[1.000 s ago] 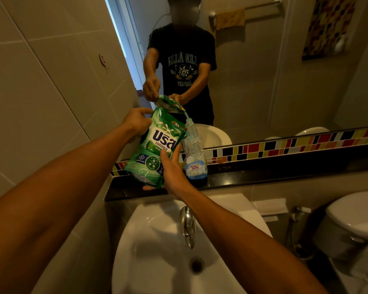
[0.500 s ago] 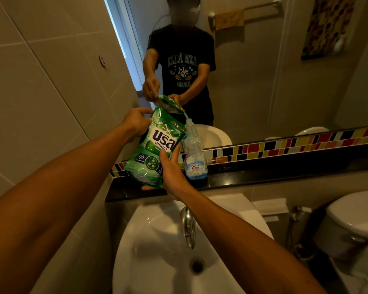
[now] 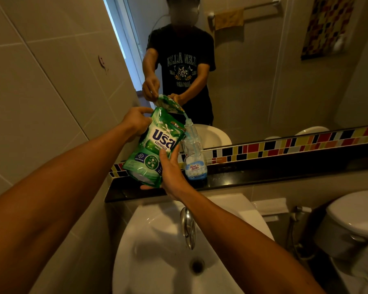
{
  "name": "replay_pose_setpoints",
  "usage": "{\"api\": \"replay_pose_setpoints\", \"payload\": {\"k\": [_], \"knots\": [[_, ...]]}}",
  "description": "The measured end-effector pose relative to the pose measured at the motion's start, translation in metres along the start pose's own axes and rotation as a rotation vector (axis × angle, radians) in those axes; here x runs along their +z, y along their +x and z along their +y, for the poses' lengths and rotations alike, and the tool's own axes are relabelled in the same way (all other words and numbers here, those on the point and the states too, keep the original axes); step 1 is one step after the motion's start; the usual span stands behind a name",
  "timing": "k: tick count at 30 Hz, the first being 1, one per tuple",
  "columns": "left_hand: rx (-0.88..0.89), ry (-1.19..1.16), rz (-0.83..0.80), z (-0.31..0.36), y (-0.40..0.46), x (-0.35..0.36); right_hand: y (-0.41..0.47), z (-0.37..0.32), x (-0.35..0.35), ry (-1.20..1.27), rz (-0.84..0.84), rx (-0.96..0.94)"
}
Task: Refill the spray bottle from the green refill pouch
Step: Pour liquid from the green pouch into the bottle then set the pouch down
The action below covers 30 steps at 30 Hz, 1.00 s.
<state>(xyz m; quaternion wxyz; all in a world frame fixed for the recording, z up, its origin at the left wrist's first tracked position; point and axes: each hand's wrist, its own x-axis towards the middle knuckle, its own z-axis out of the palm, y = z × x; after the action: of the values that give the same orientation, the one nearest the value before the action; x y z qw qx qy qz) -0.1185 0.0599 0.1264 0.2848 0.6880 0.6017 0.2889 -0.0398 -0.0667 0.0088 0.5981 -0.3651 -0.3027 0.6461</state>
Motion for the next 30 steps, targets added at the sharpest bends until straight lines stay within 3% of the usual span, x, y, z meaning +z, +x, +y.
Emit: {"api": "replay_pose_setpoints", "payload": {"k": [30], "knots": [[0.017,-0.003,0.004,0.0054,0.0037,-0.0002,-0.0001,-0.0023,0.0037,0.018,-0.009,0.018]]}}
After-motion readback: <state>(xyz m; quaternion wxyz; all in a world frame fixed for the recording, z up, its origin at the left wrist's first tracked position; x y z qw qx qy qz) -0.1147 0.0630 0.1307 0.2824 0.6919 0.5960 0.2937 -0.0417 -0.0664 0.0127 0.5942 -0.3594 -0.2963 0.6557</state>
